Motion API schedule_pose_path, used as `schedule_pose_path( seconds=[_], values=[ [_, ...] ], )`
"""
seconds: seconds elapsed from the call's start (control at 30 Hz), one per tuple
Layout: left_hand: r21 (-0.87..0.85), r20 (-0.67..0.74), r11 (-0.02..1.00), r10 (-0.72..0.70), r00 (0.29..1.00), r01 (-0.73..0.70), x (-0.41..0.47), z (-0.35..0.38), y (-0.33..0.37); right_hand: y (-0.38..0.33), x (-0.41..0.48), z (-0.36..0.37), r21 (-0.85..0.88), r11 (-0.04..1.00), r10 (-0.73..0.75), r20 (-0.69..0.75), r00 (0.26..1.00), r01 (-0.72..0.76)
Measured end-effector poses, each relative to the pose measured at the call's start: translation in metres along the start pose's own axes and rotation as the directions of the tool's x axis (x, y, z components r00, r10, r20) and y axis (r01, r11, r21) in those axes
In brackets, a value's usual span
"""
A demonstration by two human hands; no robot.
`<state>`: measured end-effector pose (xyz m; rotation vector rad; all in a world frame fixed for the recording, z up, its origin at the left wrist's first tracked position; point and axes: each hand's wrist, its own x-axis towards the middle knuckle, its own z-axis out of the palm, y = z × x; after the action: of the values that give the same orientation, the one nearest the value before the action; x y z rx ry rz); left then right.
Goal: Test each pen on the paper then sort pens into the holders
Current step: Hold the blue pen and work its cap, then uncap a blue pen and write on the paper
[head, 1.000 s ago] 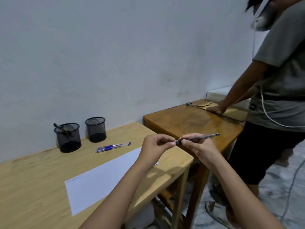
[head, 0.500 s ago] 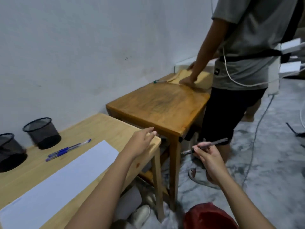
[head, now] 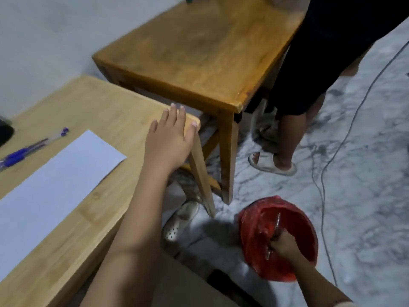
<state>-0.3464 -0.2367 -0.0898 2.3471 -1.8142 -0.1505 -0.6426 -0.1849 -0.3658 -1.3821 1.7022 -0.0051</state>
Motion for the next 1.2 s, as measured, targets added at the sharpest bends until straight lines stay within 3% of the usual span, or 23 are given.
schedule_pose_path(
  seconds=[0.13, 0.3, 0.43, 0.7, 0.87, 1.03, 1.2],
  values=[
    [0.019, -0.046, 1.0, 0.003, 0.999, -0.002, 0.0, 0.001, 0.001, 0.006, 0.006, 0.001, -0.014, 0.995, 0.101, -0.001, 0.995, -0.101],
    [0.019, -0.056, 1.0, 0.008, 0.998, -0.007, 0.002, 0.001, -0.001, 0.005, 0.015, -0.003, 0.126, 0.977, 0.187, -0.138, 0.973, -0.17],
    [0.007, -0.083, 1.0, 0.009, 0.997, -0.009, 0.001, 0.002, -0.001, 0.012, 0.015, -0.004, 0.193, 0.965, 0.217, -0.228, 0.949, -0.175],
    [0.001, -0.076, 1.0, 0.015, 0.997, -0.015, 0.004, -0.001, -0.002, 0.01, -0.003, -0.014, 0.239, 0.959, 0.211, -0.258, 0.943, -0.149],
    [-0.006, -0.056, 1.0, 0.011, 0.998, -0.012, 0.005, -0.002, -0.001, -0.007, -0.013, -0.036, 0.283, 0.957, 0.144, -0.298, 0.944, -0.056],
    [-0.025, -0.064, 1.0, 0.016, 0.998, -0.018, -0.002, -0.008, 0.002, -0.034, -0.03, -0.077, 0.145, 0.984, -0.044, -0.364, 0.93, 0.103],
    [-0.105, 0.049, 0.992, 0.082, 0.995, -0.076, -0.017, -0.027, -0.002, -0.086, -0.069, -0.13, 0.031, 0.962, -0.237, -0.402, 0.885, 0.272]
  ],
)
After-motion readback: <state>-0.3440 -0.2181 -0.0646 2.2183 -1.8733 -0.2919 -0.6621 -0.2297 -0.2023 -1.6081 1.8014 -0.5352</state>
